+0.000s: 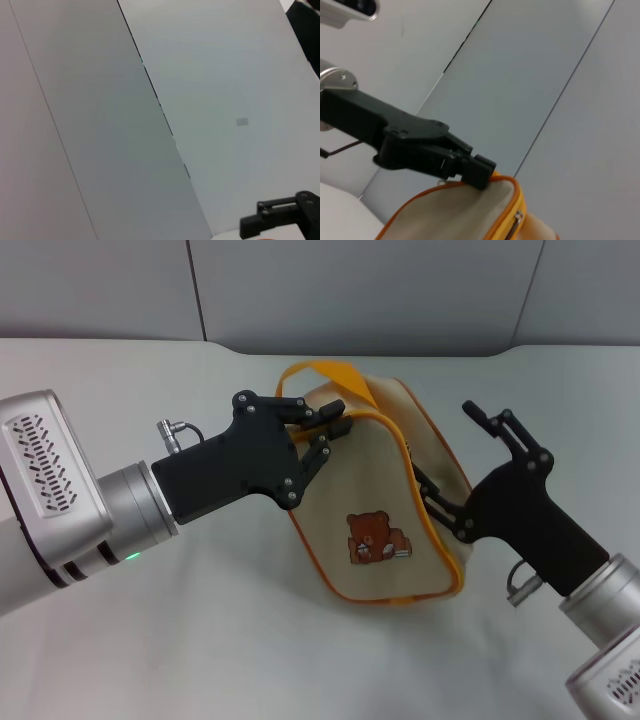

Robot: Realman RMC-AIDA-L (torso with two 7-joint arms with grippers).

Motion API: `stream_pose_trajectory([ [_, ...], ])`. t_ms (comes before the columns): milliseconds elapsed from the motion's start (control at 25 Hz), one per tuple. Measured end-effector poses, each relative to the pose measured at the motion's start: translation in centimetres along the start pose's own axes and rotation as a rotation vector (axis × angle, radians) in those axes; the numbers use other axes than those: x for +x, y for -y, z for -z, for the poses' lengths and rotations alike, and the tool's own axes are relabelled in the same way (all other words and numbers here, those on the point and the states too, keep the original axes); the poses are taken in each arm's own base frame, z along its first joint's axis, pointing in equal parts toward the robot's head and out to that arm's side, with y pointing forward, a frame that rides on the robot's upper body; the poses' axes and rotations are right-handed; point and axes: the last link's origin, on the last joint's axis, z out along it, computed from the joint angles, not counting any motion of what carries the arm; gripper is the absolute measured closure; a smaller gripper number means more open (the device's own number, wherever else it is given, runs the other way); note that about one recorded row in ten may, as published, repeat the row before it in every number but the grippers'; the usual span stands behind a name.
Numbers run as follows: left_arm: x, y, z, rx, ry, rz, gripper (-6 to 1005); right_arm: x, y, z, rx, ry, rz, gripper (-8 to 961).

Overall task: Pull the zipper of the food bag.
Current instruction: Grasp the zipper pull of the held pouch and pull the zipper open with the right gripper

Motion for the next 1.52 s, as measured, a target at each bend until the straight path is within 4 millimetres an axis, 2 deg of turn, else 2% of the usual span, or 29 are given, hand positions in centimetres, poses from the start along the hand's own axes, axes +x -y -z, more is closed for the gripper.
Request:
stream_pose_trajectory([
  [240,0.1,0.2,-0.2,-0.001,-0.002,-0.004,915,0.2,-0.9,1.3,-0.082,0.005,0.035,170],
  [440,0.2,0.3,-0.5,-0.004,-0.004,-0.006,917,0.1,-1.0,1.1,-0.097,0.014,0.044,170],
  [720,0.1,0.1,-0.5,-0.005,-0.005,0.001,937,-0.3,-0.2,0.7,-0.028,0.030,0.033,171],
  [1520,0.1,0.1,-0.9,-0.011,-0.002,0.003,977,-0.5,-0.3,0.6,-0.010,0.037,0.018,170],
])
